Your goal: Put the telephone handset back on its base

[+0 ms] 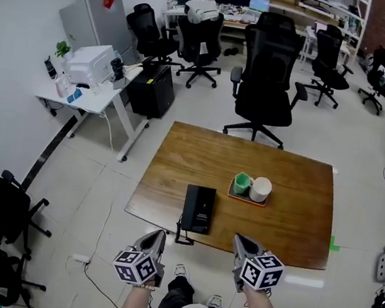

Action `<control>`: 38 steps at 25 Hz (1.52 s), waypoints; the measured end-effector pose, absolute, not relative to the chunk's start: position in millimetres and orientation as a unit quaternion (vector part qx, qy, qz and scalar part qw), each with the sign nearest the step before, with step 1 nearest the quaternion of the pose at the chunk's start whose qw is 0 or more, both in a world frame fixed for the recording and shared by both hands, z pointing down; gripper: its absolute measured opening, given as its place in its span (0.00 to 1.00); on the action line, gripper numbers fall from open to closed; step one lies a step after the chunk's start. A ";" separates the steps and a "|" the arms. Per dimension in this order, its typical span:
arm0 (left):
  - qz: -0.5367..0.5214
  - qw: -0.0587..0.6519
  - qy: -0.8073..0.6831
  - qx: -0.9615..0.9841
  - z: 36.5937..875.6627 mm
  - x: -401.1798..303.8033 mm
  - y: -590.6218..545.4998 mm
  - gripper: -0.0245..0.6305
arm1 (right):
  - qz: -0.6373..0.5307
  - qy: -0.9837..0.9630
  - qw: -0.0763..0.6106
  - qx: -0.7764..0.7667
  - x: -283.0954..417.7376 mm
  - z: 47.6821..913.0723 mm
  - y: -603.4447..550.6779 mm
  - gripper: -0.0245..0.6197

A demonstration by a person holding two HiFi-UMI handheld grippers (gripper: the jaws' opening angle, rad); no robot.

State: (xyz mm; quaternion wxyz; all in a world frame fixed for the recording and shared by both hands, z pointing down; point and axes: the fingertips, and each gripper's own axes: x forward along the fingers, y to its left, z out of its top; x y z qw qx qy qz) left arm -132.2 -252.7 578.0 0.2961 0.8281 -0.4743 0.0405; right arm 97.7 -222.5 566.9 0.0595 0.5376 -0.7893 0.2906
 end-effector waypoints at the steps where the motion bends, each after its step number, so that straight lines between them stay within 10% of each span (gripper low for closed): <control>1: 0.043 0.289 -0.480 0.827 574.2 -127.1 -243.2 0.05 | 0.288 -0.794 0.061 0.531 95.9 566.0 -217.9 0.05; 38: 0.113 0.267 -0.522 0.802 592.1 -60.7 -123.1 0.05 | 0.234 -0.848 0.101 0.465 68.4 555.1 -104.8 0.06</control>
